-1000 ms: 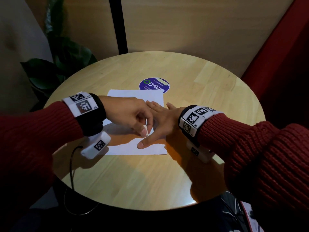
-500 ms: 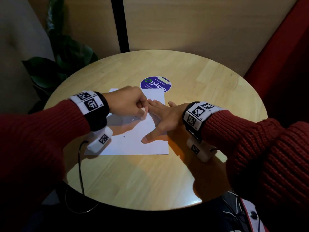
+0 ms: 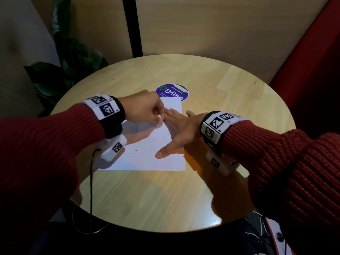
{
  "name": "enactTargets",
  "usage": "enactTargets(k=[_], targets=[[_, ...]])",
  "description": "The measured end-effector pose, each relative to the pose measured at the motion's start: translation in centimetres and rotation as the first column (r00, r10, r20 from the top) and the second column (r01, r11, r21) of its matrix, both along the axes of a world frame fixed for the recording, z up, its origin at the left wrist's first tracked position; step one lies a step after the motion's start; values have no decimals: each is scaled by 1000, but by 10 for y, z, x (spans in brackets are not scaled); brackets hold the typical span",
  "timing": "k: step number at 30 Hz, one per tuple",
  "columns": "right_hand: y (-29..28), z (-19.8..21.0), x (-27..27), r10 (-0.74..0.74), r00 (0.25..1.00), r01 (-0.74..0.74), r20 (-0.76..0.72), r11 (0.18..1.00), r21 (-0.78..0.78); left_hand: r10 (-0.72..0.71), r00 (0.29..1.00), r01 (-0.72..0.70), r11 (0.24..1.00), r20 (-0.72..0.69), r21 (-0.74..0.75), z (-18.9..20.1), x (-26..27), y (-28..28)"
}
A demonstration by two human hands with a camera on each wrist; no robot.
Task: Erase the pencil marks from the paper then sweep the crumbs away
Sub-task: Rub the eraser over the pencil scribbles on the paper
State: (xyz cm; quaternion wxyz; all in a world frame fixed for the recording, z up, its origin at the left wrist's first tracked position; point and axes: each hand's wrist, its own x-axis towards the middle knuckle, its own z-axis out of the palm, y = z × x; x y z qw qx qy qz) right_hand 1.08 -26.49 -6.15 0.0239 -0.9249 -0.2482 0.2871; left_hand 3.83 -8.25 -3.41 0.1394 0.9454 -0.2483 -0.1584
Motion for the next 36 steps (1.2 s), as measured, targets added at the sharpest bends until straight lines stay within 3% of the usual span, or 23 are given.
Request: enactTargets(k=[2, 6, 10, 12, 14, 15, 18, 19, 22, 23, 26, 28, 31, 35, 36], targets=[[0, -2, 2, -3, 1000, 3, -3, 1000, -5, 17, 999, -16, 1000, 38, -25, -4, -2, -3], [1, -3, 0, 18, 1000, -18, 4, 1000, 14, -98, 982, 98, 995, -163, -7, -3, -14, -9], [-1, -3, 1, 3, 1000, -3, 10, 1000, -3, 46, 997, -46, 999, 63, 4, -6, 2, 0], [-1, -4, 2, -2, 1000, 2, 1, 1000, -4, -23, 1000, 23, 1000, -16, -6, -7, -1, -2], [0, -3, 2, 1, 1000, -1, 1, 1000, 6, -97, 977, 96, 995, -188, -16, -4, -4, -1], [0, -2, 1, 2, 1000, -2, 2, 1000, 2, -91, 978, 90, 996, -186, -14, -3, 0, 2], [0, -1, 0, 1, 1000, -1, 7, 999, -45, -2, 1000, 3, 1000, 31, -6, -3, 10, 16], [-1, -1, 0, 1, 1000, 0, 10, 999, -44, -18, 1000, 18, 999, 7, -27, -4, 10, 18], [0, -1, -2, -5, 1000, 5, 11, 1000, -7, -158, 954, 151, 987, -254, -46, 0, -3, 14], [0, 0, -2, -4, 1000, 4, 9, 1000, -6, -167, 949, 164, 986, -266, -36, 1, -3, 14], [2, 3, -4, 7, 1000, -7, 5, 1000, -19, -71, 997, 72, 997, -26, 10, -1, 8, 21], [2, 5, -5, 7, 1000, -7, 2, 1000, -25, -68, 996, 68, 998, -51, -4, -2, 7, 23], [2, 7, -6, 3, 1000, -3, -6, 1000, -21, -168, 950, 169, 985, -265, -19, 1, -6, 18], [4, 5, -3, -1, 1000, 1, -2, 999, -33, -33, 999, 33, 999, -6, 14, -2, 3, 26], [3, 5, -3, -3, 1000, 3, -4, 999, -34, -31, 999, 32, 999, -31, 6, -2, 2, 27]])
